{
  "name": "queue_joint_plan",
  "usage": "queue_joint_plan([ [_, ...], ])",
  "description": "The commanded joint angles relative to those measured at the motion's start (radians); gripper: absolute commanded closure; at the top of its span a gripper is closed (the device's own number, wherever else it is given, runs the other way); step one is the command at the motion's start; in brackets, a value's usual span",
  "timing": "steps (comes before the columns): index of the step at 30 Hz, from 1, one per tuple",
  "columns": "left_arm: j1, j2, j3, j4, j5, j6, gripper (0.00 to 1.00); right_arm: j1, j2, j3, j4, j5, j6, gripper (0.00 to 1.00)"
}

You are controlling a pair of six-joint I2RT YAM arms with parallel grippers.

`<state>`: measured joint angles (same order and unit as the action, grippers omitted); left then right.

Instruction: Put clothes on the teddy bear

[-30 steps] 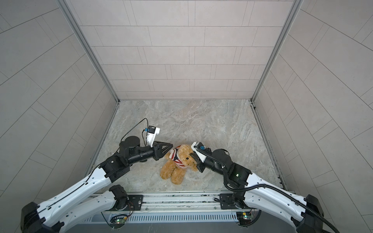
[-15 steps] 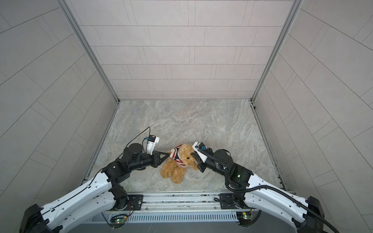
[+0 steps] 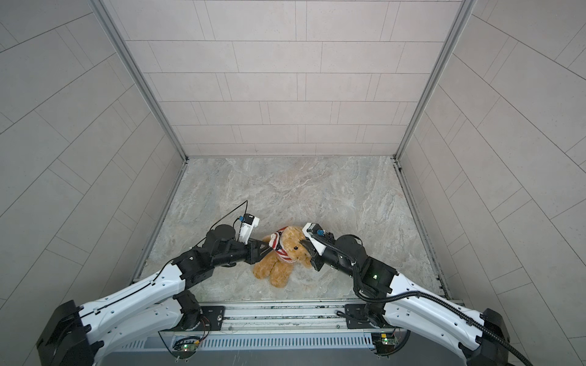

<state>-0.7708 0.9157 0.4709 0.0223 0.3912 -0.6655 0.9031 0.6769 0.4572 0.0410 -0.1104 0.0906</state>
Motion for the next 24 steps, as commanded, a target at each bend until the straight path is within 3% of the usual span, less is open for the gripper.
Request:
queue_joint_plan([
  [1, -0.004, 0.022, 0.041, 0.059, -0.004, 0.001, 0.68, 0.003, -0.013, 0.006, 0.043, 0.005, 0.002, 1.00],
  [10, -0.013, 0.062, 0.063, 0.107, 0.017, 0.002, 0.80, 0.003, -0.013, 0.000, 0.048, 0.008, 0.000, 1.00],
  [20, -0.013, 0.098, 0.075, 0.134, 0.020, -0.005, 0.79, 0.003, -0.031, 0.002, 0.038, 0.015, -0.006, 1.00],
  [24, -0.013, 0.095, 0.082, 0.121, 0.014, -0.003, 0.89, 0.003, -0.035, 0.006, 0.033, 0.020, -0.008, 1.00],
])
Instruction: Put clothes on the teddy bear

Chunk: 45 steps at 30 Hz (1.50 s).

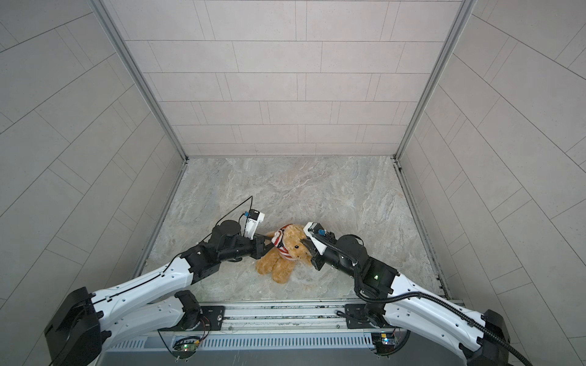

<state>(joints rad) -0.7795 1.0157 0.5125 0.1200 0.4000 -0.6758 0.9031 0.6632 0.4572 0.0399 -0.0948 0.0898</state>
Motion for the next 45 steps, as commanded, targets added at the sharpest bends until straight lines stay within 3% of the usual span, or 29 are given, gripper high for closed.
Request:
queue_joint_plan([
  [1, -0.004, -0.008, 0.043, 0.013, 0.002, 0.011, 0.91, 0.003, -0.023, 0.006, 0.032, 0.004, -0.008, 1.00],
  [8, 0.049, -0.056, 0.042, -0.067, -0.006, 0.027, 1.00, 0.003, -0.043, 0.008, 0.007, 0.033, -0.015, 1.00],
  [12, 0.146, -0.106, 0.008, -0.104, 0.016, 0.021, 1.00, 0.003, -0.064, 0.003, -0.006, 0.050, -0.019, 1.00],
  [21, 0.225, -0.136, -0.053, -0.114, 0.012, 0.003, 1.00, 0.003, -0.103, -0.007, 0.003, 0.084, -0.017, 1.00],
  [37, 0.270, -0.019, -0.208, 0.008, 0.005, -0.035, 1.00, 0.003, -0.200, -0.053, 0.053, 0.114, 0.010, 1.00],
  [45, 0.270, 0.061, -0.196, 0.046, 0.035, -0.041, 1.00, 0.003, -0.207, -0.057, 0.062, 0.113, 0.013, 1.00],
])
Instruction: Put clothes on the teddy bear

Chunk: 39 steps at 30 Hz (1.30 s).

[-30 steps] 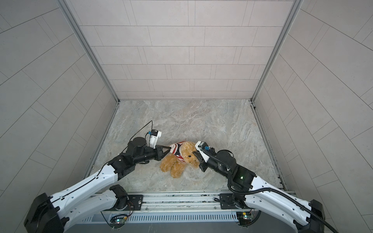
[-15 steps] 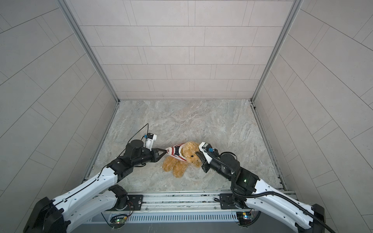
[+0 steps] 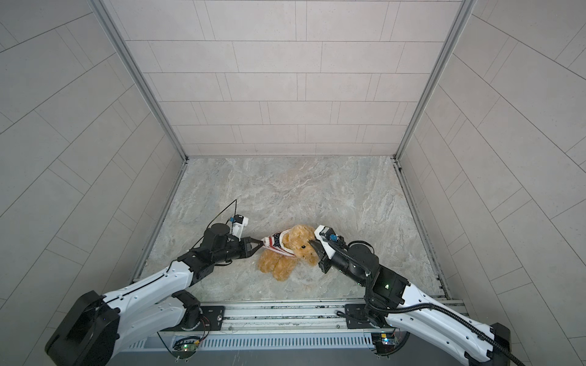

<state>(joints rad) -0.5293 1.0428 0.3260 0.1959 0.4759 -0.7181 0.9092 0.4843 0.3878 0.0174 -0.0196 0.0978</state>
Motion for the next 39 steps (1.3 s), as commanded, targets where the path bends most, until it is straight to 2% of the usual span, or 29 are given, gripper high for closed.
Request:
queue_joint_plan([
  [1, 0.020, 0.041, -0.004, -0.033, -0.034, 0.006, 1.00, -0.003, -0.024, 0.010, 0.087, 0.037, 0.006, 1.00],
  [6, 0.020, 0.015, 0.007, -0.077, -0.064, 0.025, 1.00, -0.003, -0.003, 0.021, 0.082, 0.034, 0.001, 1.00],
  [9, 0.020, -0.043, -0.002, -0.151, -0.174, 0.018, 1.00, -0.003, -0.003, 0.022, 0.082, 0.034, -0.003, 1.00],
  [11, 0.063, -0.101, -0.022, -0.190, -0.254, 0.004, 1.00, -0.003, -0.006, 0.025, 0.083, 0.028, -0.005, 1.00],
  [13, 0.066, -0.124, -0.016, -0.215, -0.276, 0.004, 1.00, -0.001, -0.006, 0.022, 0.088, 0.020, -0.007, 1.00],
  [16, 0.065, -0.126, -0.013, -0.211, -0.262, -0.001, 1.00, -0.001, 0.000, 0.016, 0.110, 0.013, -0.004, 1.00],
  [19, 0.060, -0.092, -0.005, -0.168, -0.194, 0.004, 1.00, -0.001, 0.008, 0.010, 0.138, 0.005, -0.001, 1.00],
  [22, 0.035, -0.049, 0.027, -0.154, -0.138, 0.029, 1.00, 0.000, 0.033, 0.010, 0.162, -0.006, 0.004, 1.00],
  [23, -0.010, -0.043, 0.038, -0.152, -0.134, 0.036, 1.00, 0.002, 0.045, 0.011, 0.171, -0.012, 0.006, 1.00],
  [28, -0.053, -0.021, 0.086, -0.103, -0.066, 0.049, 1.00, 0.014, 0.089, 0.016, 0.212, -0.018, 0.011, 1.00],
  [33, -0.074, -0.046, 0.098, -0.051, -0.036, 0.056, 0.98, 0.020, 0.103, 0.023, 0.207, -0.017, 0.009, 1.00],
  [39, -0.075, -0.093, 0.073, 0.057, 0.018, 0.037, 0.99, 0.022, 0.100, 0.020, 0.206, -0.037, 0.018, 1.00],
])
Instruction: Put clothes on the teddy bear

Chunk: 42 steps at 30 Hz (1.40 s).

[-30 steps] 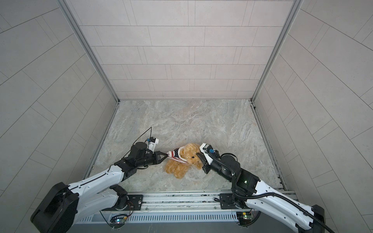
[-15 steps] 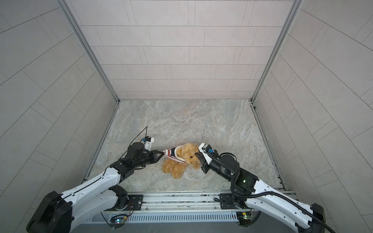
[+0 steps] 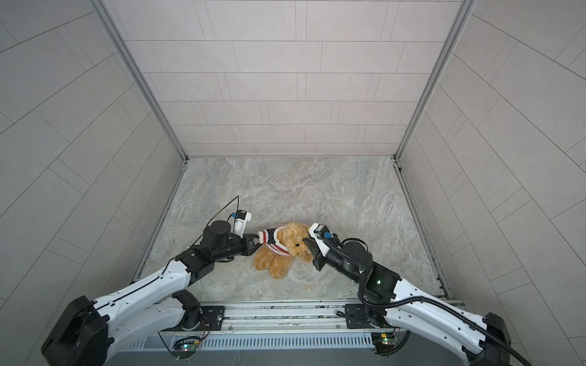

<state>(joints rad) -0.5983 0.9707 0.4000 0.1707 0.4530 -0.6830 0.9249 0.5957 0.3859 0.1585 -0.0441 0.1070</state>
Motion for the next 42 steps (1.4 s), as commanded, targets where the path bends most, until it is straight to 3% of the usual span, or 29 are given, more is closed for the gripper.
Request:
queue_joint_plan([
  [1, -0.009, -0.024, -0.002, 0.096, 0.049, 0.000, 1.00, 0.007, -0.006, 0.023, 0.069, -0.017, 0.010, 1.00],
  [15, -0.112, -0.034, 0.023, 0.219, 0.093, 0.020, 1.00, 0.015, 0.034, 0.007, 0.152, -0.039, 0.040, 1.00],
  [19, -0.123, -0.024, 0.030, 0.178, 0.047, 0.033, 1.00, 0.018, 0.038, 0.013, 0.155, -0.040, 0.038, 1.00],
  [23, -0.077, 0.030, 0.040, 0.040, -0.036, 0.035, 1.00, 0.019, 0.019, 0.010, 0.145, -0.033, 0.036, 1.00],
  [27, 0.022, 0.068, -0.036, 0.090, -0.026, -0.043, 1.00, 0.019, 0.000, 0.005, 0.131, -0.025, 0.036, 1.00],
  [33, 0.048, 0.055, -0.028, 0.004, -0.056, -0.004, 1.00, 0.019, -0.025, -0.001, 0.112, -0.010, 0.036, 1.00],
  [42, -0.064, -0.017, 0.044, 0.042, 0.031, 0.064, 1.00, 0.019, -0.001, 0.004, 0.134, -0.014, 0.038, 1.00],
])
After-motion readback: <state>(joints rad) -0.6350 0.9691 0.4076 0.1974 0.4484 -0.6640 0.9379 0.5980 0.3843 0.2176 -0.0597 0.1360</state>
